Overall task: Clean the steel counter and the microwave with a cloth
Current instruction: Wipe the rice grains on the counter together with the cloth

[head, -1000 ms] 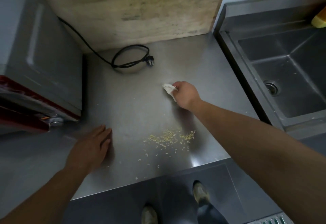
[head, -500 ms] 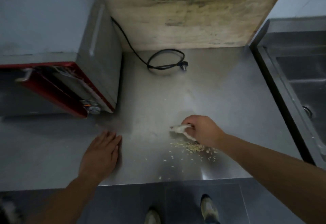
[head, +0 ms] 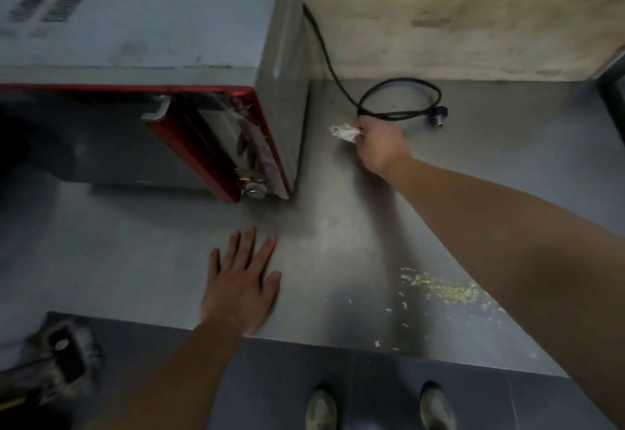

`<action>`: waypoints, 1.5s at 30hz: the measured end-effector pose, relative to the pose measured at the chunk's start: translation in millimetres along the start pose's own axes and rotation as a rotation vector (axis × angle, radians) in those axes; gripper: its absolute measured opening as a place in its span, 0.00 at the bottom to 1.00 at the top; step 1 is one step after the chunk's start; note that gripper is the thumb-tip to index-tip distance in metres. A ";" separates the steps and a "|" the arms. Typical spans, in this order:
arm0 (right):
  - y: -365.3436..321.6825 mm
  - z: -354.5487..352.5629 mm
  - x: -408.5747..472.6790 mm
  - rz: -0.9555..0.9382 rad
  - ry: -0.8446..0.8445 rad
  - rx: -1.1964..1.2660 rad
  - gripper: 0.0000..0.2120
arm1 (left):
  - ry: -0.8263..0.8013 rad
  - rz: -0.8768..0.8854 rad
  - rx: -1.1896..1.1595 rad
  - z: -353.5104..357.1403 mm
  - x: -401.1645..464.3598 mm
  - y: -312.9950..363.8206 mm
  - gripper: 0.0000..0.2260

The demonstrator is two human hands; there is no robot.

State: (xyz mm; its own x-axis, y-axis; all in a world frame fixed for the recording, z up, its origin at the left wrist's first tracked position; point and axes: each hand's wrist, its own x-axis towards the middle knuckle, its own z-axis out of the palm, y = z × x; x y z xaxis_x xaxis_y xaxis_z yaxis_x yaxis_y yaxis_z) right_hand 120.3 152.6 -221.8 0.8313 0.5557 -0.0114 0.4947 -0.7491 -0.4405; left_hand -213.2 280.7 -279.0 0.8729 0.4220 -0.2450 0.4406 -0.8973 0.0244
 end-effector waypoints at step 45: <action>76.0 6.4 -27.2 -0.099 -0.080 -0.020 0.19 | -0.024 -0.017 0.011 -2.5 3.9 -6.2 0.30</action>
State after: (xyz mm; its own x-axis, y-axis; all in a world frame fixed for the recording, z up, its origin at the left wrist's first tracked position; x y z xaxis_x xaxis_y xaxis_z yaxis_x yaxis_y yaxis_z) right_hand 133.6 82.8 -260.8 0.7560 0.6534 -0.0404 0.5788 -0.6960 -0.4249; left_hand -212.0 288.1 -277.7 0.8601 0.4337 -0.2686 0.4525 -0.8917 0.0092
